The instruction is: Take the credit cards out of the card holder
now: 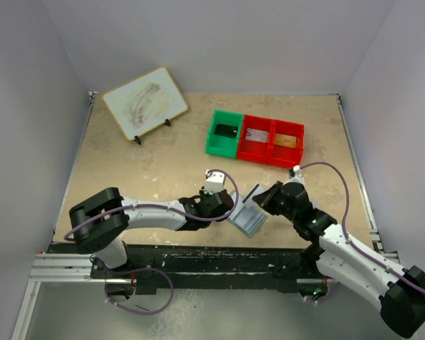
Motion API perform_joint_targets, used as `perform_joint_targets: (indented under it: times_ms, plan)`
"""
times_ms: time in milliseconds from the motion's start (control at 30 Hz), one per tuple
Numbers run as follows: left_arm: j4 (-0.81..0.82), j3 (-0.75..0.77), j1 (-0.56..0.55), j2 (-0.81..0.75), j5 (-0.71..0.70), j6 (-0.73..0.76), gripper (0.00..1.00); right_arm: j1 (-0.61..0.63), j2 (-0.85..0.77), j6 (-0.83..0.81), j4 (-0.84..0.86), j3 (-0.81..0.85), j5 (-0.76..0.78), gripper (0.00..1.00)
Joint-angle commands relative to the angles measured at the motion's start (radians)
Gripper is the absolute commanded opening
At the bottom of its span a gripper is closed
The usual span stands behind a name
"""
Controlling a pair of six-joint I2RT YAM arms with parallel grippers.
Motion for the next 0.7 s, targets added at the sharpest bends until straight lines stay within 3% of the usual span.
perform_joint_targets:
  times_ms: [0,67,200,300,367,533,667]
  plan:
    - [0.000,-0.032,0.001,-0.109,-0.060,-0.027,0.39,0.001,0.036,-0.134,-0.190,0.149,0.219,0.00]
    - [0.004,-0.051,0.000,-0.155,-0.074,-0.037,0.45,0.001,0.061,-0.183,-0.206,0.177,0.255,0.00]
    - [-0.009,-0.090,0.002,-0.238,-0.120,-0.052,0.54,0.002,0.081,-0.361,-0.132,0.207,0.181,0.00]
    - [-0.045,-0.121,0.007,-0.309,-0.164,-0.047,0.70,0.002,0.068,-0.446,-0.098,0.225,0.192,0.00]
    - [-0.080,-0.135,0.046,-0.358,-0.150,-0.048,0.75,0.001,0.052,-0.487,-0.094,0.239,0.237,0.00]
    - [-0.154,-0.152,0.146,-0.487,-0.091,-0.030,0.78,0.001,0.064,-0.631,-0.008,0.268,0.276,0.00]
    - [-0.228,-0.150,0.193,-0.613,-0.080,-0.019,0.80,-0.017,0.239,-0.735,-0.050,0.393,0.353,0.00]
